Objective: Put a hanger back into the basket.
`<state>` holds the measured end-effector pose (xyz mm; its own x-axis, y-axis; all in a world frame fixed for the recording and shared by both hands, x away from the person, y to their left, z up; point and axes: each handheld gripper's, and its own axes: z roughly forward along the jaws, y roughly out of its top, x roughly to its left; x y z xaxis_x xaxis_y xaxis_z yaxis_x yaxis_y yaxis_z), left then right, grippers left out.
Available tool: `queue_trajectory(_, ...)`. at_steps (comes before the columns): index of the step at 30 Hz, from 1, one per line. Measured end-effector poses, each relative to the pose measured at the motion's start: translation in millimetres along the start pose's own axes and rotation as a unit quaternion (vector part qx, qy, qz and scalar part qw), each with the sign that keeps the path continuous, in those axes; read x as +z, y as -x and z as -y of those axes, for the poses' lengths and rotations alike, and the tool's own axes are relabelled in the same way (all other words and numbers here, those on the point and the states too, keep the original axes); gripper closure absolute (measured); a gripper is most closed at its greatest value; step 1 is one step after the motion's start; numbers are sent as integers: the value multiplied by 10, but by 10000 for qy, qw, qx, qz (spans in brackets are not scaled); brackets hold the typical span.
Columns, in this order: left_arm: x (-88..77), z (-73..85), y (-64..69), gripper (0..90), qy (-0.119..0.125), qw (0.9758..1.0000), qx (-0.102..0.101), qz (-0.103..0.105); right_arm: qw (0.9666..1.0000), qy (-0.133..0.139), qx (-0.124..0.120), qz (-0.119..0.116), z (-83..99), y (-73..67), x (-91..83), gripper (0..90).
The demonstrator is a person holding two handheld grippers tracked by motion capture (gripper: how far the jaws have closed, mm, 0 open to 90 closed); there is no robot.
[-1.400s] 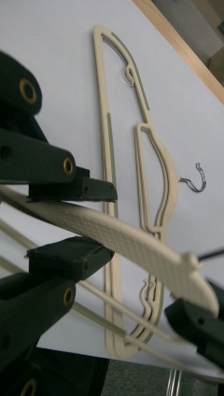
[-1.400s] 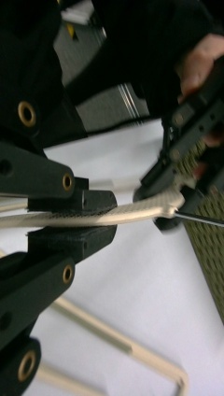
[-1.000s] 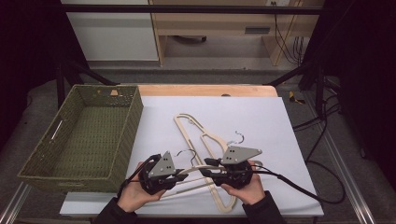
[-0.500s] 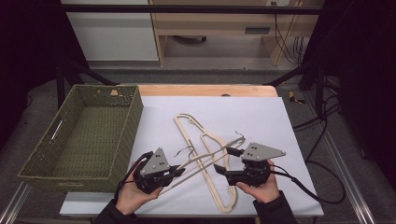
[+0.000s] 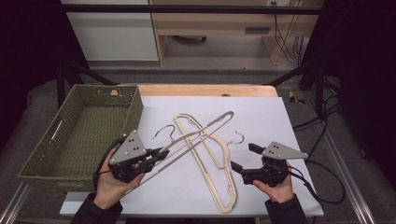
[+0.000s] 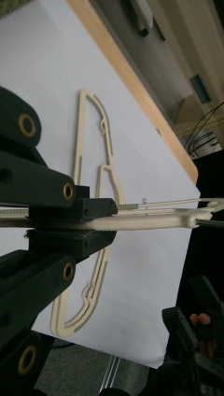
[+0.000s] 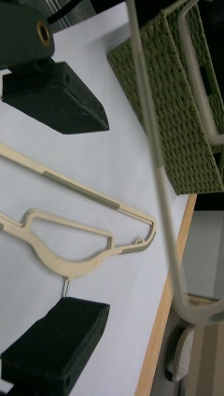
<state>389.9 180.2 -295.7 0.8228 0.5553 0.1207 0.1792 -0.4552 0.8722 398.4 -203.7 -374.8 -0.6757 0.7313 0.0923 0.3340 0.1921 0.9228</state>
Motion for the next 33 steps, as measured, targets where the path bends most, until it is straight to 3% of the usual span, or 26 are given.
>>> queue_trajectory(8, -323, -163, -354, 859, 94, 9997, -79, -198, 9998, 103, 47, 140, 23, 41, -73, 73)
queue_trajectory(11, -432, -166, -508, 859, 62, 9994, -78, -331, 9998, 67, -7, 166, 30, 39, -73, 68)
queue_trajectory(17, -648, -131, -803, 859, 167, 9984, -264, -473, 9998, 32, -17, 202, 33, 37, -74, 64)
queue_trajectory(21, -770, -104, -977, 859, 101, 9971, -257, -709, 9998, 50, -32, 208, 40, 52, -87, 62)
queue_trajectory(30, -934, 162, -1478, 858, -47, 9927, -556, -1067, 9997, 50, 48, 238, 58, 78, -97, 61)
queue_trajectory(33, -963, 295, -1609, 859, -105, 9908, -766, -1109, 9997, 31, 40, 246, 60, 77, -96, 60)
